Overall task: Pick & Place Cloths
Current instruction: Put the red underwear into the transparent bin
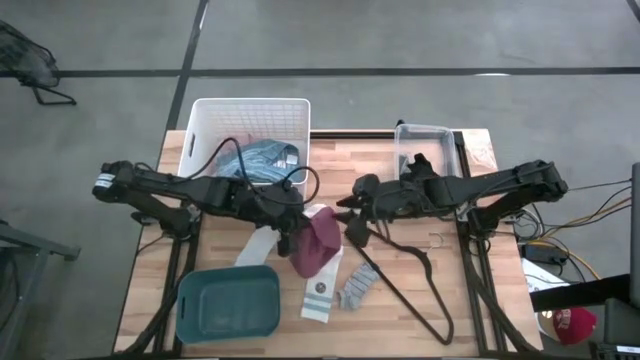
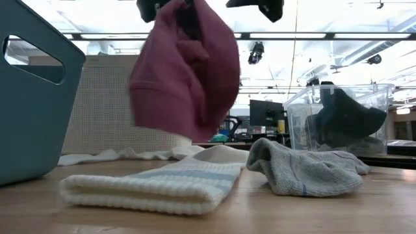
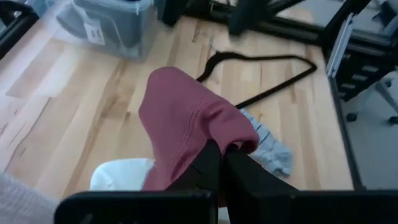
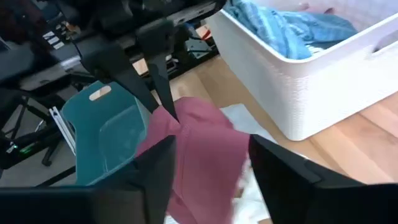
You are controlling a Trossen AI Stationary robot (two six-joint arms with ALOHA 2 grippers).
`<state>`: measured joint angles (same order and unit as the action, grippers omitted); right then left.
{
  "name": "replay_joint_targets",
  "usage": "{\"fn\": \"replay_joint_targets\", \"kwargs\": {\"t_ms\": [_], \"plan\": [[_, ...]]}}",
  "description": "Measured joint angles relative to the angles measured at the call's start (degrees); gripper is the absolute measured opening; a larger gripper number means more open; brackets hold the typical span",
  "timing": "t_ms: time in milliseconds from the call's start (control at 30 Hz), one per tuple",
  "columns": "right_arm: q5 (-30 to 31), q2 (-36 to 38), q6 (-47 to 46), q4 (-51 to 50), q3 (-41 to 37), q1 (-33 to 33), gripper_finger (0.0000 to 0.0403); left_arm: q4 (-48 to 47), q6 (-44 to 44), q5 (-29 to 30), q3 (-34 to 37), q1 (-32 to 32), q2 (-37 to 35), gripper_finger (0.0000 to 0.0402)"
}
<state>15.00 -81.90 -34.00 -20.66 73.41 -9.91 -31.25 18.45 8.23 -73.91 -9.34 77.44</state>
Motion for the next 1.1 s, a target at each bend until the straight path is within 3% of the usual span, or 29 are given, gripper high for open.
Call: {"fn": "replay_joint_targets", "kwargs": {"t_ms": [300,567,733,833,1100], "plan": [[-0.9,-6.75,0.03,1.19,3.47,-0.72,0.0305,5.7,1.53,0.0,-1.85,0.1,-0.45,0.0009],[-4.96,-13.68,4.8,6.34,10.01,-0.74,0.0316,13.79,0.69,-1.34,-2.95,0.22,-0.47,0.0013],[-5.18,-15.85,6.87,6.03,15.36,-0.87,0.028,15.79,1.6,-3.38,-3.5,0.06,-0.67,0.0011],[-4.75,-16.09,7.89,5.28,16.45,-0.79,0.0236,15.02,1.67,-3.02,-3.76,0.15,-0.86,0.0013],[-6.34,-14.87,9.14,2.8,16.96,-0.7,0.004,15.77,1.51,-2.96,-3.74,0.19,-1.15,0.0011]]}}
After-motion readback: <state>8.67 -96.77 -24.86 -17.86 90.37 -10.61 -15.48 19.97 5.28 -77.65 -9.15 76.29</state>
